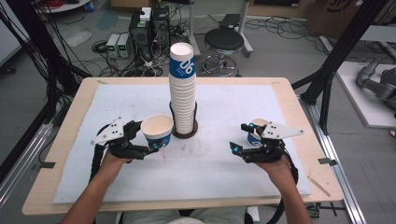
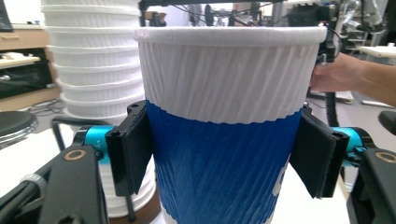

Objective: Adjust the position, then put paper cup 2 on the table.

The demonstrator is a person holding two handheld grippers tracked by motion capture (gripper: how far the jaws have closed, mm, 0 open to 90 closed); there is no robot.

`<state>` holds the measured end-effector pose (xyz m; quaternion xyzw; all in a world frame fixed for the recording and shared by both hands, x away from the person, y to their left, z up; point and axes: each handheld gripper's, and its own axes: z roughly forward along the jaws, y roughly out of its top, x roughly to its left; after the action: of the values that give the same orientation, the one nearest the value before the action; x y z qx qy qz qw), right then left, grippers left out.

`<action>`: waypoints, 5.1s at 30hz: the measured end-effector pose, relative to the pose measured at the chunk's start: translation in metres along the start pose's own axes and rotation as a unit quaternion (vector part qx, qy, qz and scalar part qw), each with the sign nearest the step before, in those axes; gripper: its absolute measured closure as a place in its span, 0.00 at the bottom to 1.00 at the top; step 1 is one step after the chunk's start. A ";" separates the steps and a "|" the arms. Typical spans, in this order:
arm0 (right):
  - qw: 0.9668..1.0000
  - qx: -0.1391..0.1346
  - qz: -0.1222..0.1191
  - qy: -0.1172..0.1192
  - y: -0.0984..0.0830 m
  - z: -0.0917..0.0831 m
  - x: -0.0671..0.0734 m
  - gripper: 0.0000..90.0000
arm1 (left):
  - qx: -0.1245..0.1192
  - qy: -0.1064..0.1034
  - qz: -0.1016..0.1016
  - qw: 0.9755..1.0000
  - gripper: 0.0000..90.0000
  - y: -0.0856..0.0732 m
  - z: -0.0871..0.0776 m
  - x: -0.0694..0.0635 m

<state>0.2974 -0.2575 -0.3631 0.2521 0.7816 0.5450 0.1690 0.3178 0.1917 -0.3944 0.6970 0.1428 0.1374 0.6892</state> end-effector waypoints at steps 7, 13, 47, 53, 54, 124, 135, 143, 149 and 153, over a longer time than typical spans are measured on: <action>1.000 0.002 0.001 -0.007 -0.004 -0.003 -0.001 0.23 | -0.013 0.026 -0.003 1.000 0.32 -0.005 -0.014 0.004; 1.000 -0.003 0.006 -0.007 -0.004 -0.002 -0.002 0.23 | -0.020 0.041 -0.011 0.999 0.32 -0.008 -0.021 0.009; 1.000 0.010 0.002 0.006 -0.010 0.006 0.005 0.23 | 0.000 0.119 -0.030 0.992 0.32 -0.028 -0.035 0.045; 1.000 0.015 0.003 0.008 -0.010 0.009 0.006 0.23 | 0.035 0.142 -0.035 0.989 0.32 -0.039 -0.029 0.056; 1.000 0.016 0.003 0.009 -0.010 0.010 0.006 0.23 | 0.041 0.146 -0.038 0.988 0.32 -0.040 -0.029 0.058; 1.000 0.014 0.009 -0.003 -0.013 0.001 0.001 0.23 | 0.089 0.212 -0.065 0.971 0.18 -0.017 -0.087 0.021; 0.999 0.009 0.017 -0.028 -0.016 -0.007 -0.003 0.23 | 0.030 0.224 -0.063 0.972 0.18 0.000 -0.086 0.020; 0.997 0.000 0.029 -0.066 -0.021 -0.021 -0.008 0.23 | 0.007 0.210 -0.059 0.976 0.18 0.010 -0.079 0.019; 0.995 -0.005 0.033 -0.097 -0.027 -0.032 -0.010 0.23 | 0.017 0.202 -0.036 0.979 0.18 0.016 -0.066 0.015; 0.994 -0.005 0.041 -0.106 -0.030 -0.037 -0.013 0.23 | 0.017 0.200 -0.037 0.979 0.18 0.017 -0.063 0.014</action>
<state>0.2823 -0.3018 -0.3786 0.3396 0.7453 0.5260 0.2292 0.3063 0.2550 -0.3769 0.6612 0.3054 0.2460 0.6396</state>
